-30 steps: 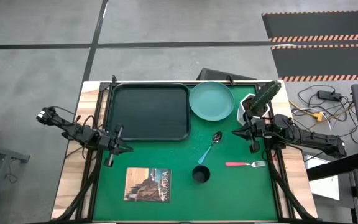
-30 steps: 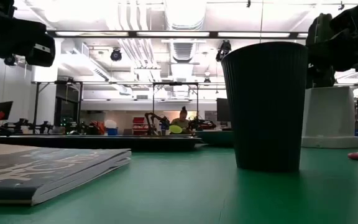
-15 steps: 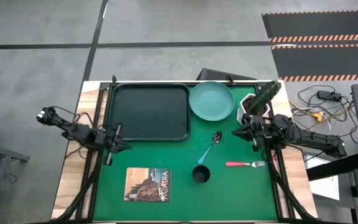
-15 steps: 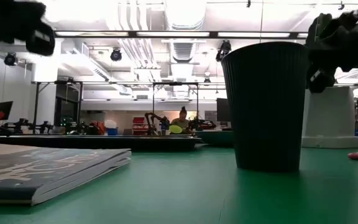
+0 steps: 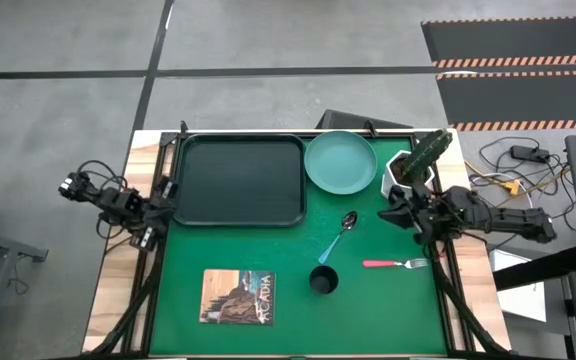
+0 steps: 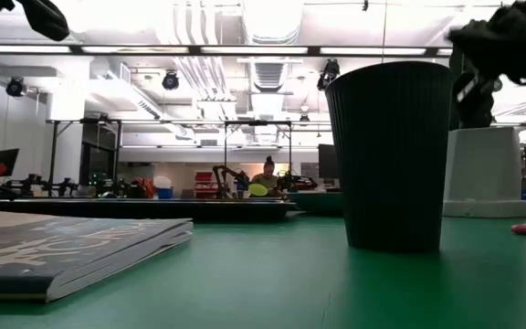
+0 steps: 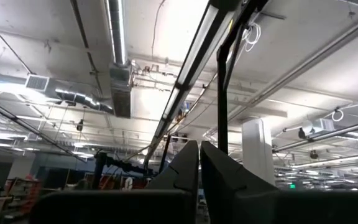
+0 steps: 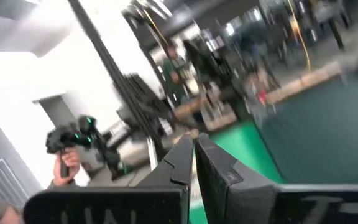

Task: Pick and place plate/cup/fork/spoon on tray
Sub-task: Put the black cup on the top right of the black tray

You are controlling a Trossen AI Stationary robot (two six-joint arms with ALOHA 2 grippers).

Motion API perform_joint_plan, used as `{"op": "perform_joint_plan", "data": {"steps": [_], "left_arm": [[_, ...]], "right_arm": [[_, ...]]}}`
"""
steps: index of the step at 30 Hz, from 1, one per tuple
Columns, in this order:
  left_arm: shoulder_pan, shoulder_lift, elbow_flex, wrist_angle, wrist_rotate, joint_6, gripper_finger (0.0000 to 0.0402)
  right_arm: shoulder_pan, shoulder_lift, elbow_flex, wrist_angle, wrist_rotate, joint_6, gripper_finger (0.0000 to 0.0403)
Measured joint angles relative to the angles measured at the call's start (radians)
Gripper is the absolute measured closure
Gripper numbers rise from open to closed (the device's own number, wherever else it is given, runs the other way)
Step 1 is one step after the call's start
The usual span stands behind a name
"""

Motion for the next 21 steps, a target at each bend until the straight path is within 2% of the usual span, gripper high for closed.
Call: {"op": "perform_joint_plan", "data": {"steps": [7,12,15,21], "left_arm": [[0.000,0.000,0.003,0.012,-0.001,0.034,0.0402],[0.000,0.000,0.006,0.051,-0.002,0.083,0.0402],[0.000,0.000,0.006,0.084,-0.003,0.115,0.0402],[0.000,0.000,0.009,0.237,-0.004,0.332,0.0402]], "right_arm": [[0.099,0.040,0.000,0.221,0.009,-0.126,0.0392],[0.139,0.119,0.004,0.338,0.038,-0.211,0.0392],[0.156,0.192,0.046,0.332,0.039,-0.262,0.0392],[0.198,0.404,0.206,0.335,0.055,-0.399,0.0392]]}}
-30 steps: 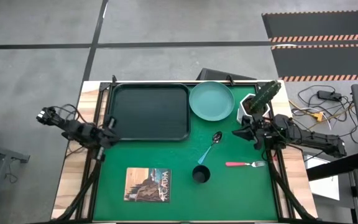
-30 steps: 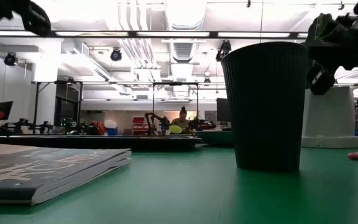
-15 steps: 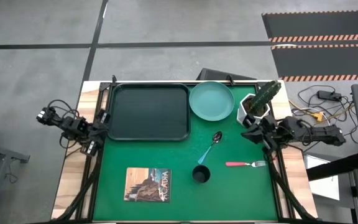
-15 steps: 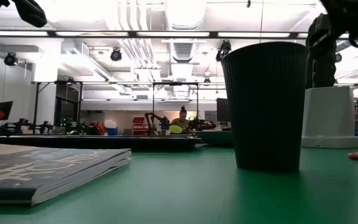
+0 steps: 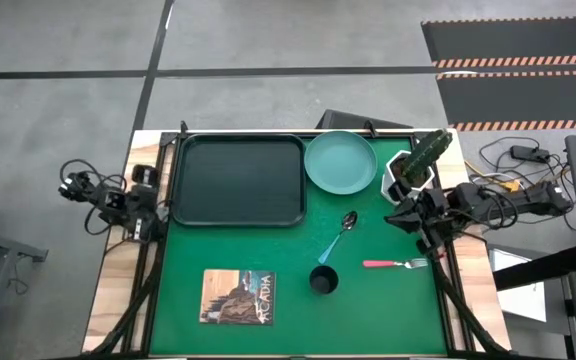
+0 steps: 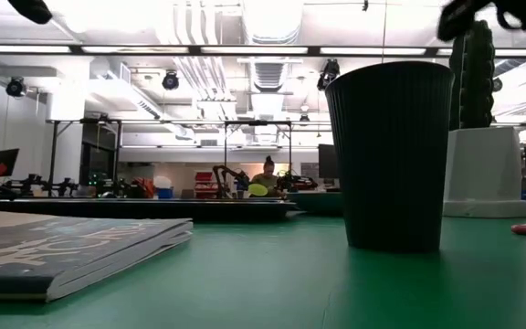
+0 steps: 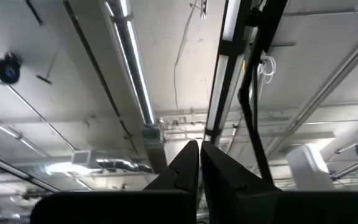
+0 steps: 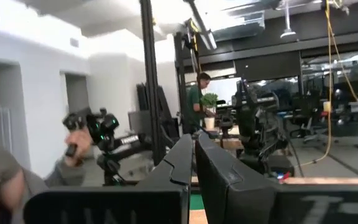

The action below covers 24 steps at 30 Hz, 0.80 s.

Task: Pick and place plate/cup/fork/spoon on tray
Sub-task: Put the black cup on the top right of the black tray

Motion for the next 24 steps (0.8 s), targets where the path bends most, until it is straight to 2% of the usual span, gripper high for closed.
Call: {"op": "perform_joint_plan", "data": {"steps": [8,11,20,24], "left_arm": [[0.000,0.000,-0.005,0.010,-0.001,0.041,0.0402],[0.000,0.000,-0.006,0.011,-0.001,0.042,0.0402],[0.000,-0.001,-0.006,0.009,0.000,0.036,0.0402],[0.000,-0.002,-0.005,0.010,0.000,0.036,0.0402]], "right_arm": [[0.050,0.335,0.285,-0.020,-0.003,-0.119,0.0392],[0.059,0.448,0.404,-0.104,-0.003,-0.133,0.0392],[0.053,0.764,0.800,-0.525,-0.003,-0.010,0.0392],[0.052,0.890,0.957,-0.788,-0.002,0.035,0.0392]]}}
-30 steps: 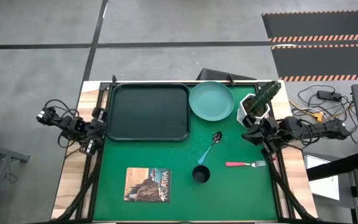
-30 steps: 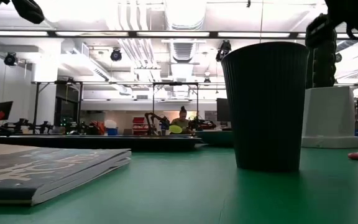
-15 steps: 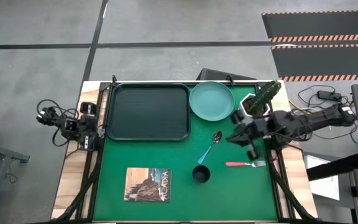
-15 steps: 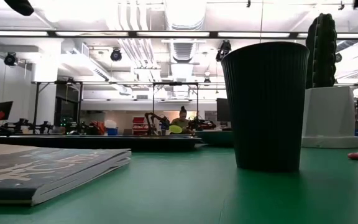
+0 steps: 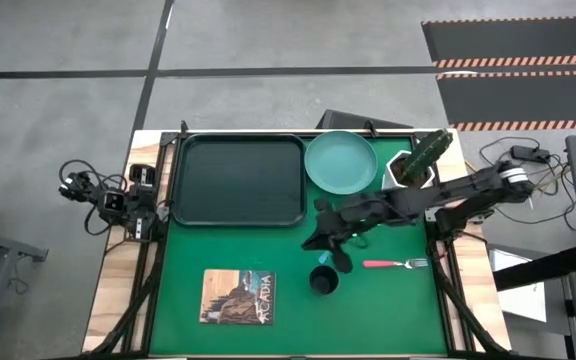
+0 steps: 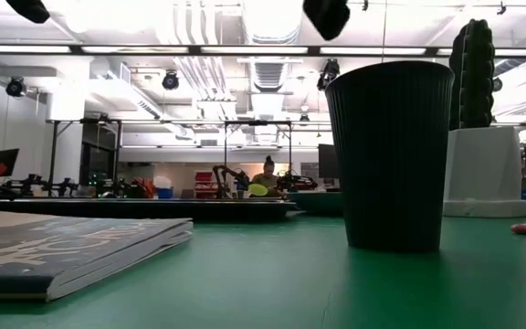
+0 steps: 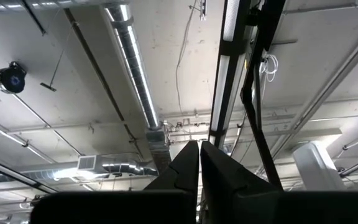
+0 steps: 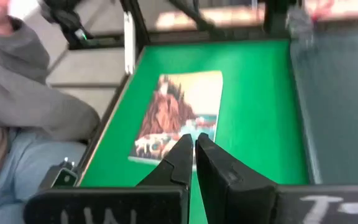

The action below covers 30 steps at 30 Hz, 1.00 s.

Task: Pick and place plate/cup/fork/spoon on tray
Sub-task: Put the black cup on the top right of the black tray

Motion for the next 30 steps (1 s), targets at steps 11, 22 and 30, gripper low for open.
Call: {"op": "perform_joint_plan", "data": {"steps": [11,22,30], "left_arm": [[0.000,0.000,0.000,0.000,0.000,-0.001,0.0402],[0.000,0.000,0.000,0.000,0.000,-0.001,0.0402],[0.000,0.000,0.000,-0.003,0.000,-0.002,0.0402]], "right_arm": [[0.038,0.181,0.303,-0.512,-0.047,0.028,0.0392],[0.059,0.261,0.331,-0.564,-0.046,0.108,0.0392],[0.057,0.292,0.329,-0.545,-0.045,0.116,0.0392]]}}
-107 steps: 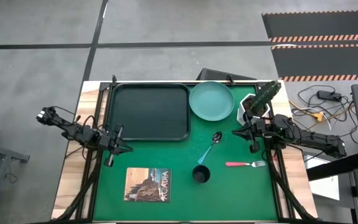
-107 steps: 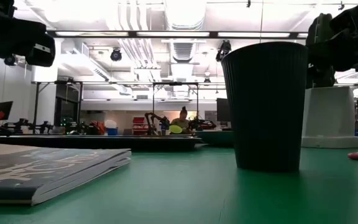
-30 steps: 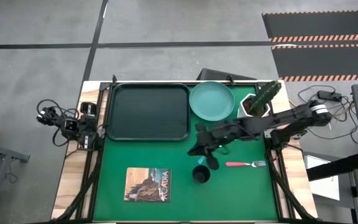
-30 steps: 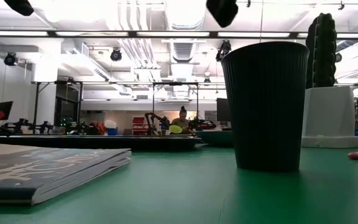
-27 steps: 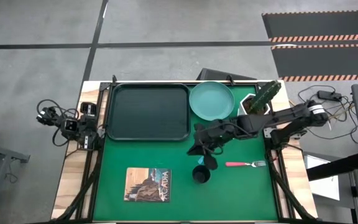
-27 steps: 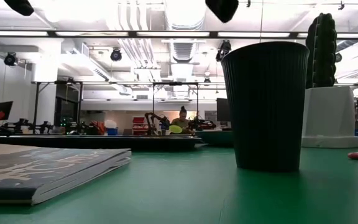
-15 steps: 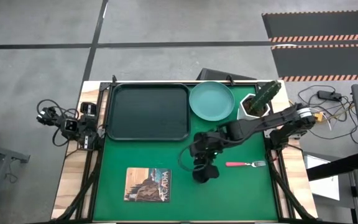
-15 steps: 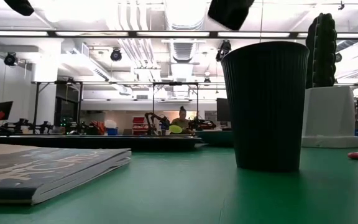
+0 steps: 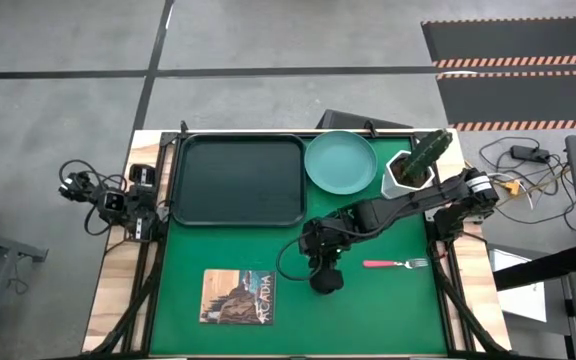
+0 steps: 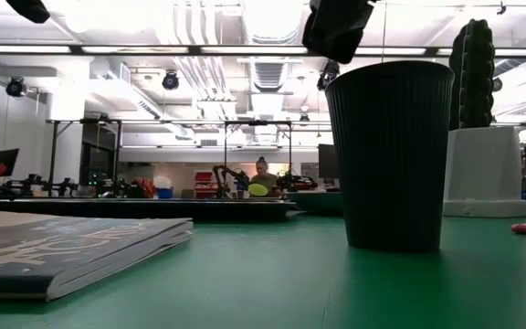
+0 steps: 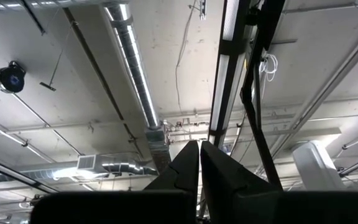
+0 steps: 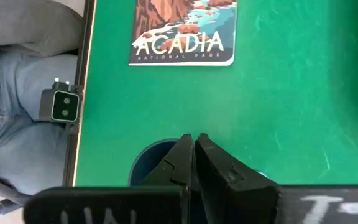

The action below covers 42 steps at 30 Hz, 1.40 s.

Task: Pick and place plate/cup/fork/spoon on tray
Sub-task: Put the black cup on the top right of the black tray

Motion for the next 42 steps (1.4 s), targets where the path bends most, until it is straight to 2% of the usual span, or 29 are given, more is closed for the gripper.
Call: {"op": "perform_joint_plan", "data": {"steps": [5,8,11,17,21,24,34,37,41,42], "left_arm": [[0.000,0.000,0.000,-0.006,0.000,-0.001,0.0402],[0.000,0.000,0.000,-0.006,0.000,-0.002,0.0402],[0.000,0.000,0.000,-0.005,0.000,-0.003,0.0402],[0.000,0.000,0.000,0.001,0.000,-0.003,0.0402],[0.000,0.000,0.000,0.000,0.000,-0.003,0.0402],[0.000,0.000,0.000,0.000,0.000,-0.003,0.0402],[0.000,0.000,0.000,0.000,0.000,-0.003,0.0402],[0.000,0.000,0.000,-0.001,0.000,-0.002,0.0402],[0.000,0.000,-0.001,0.000,0.000,-0.002,0.0402],[0.000,0.000,-0.001,0.000,0.000,-0.002,0.0402]], "right_arm": [[0.000,0.018,-0.001,0.054,0.003,-0.001,0.0390],[0.005,0.020,-0.001,0.037,0.003,-0.001,0.0375],[0.013,0.024,-0.001,-0.020,0.016,-0.001,0.0344],[0.031,0.024,-0.001,-0.175,0.160,-0.063,0.0254],[0.032,0.024,-0.001,-0.186,0.140,-0.079,0.0214],[0.031,0.029,-0.001,-0.183,0.141,-0.069,0.0207],[0.031,0.106,-0.002,-0.095,0.089,-0.068,0.0244],[0.031,0.116,-0.002,-0.096,0.088,-0.054,0.0290],[0.031,0.113,-0.002,-0.086,0.067,-0.063,0.0375],[0.031,0.110,-0.002,-0.088,0.066,-0.066,0.0384]]}}
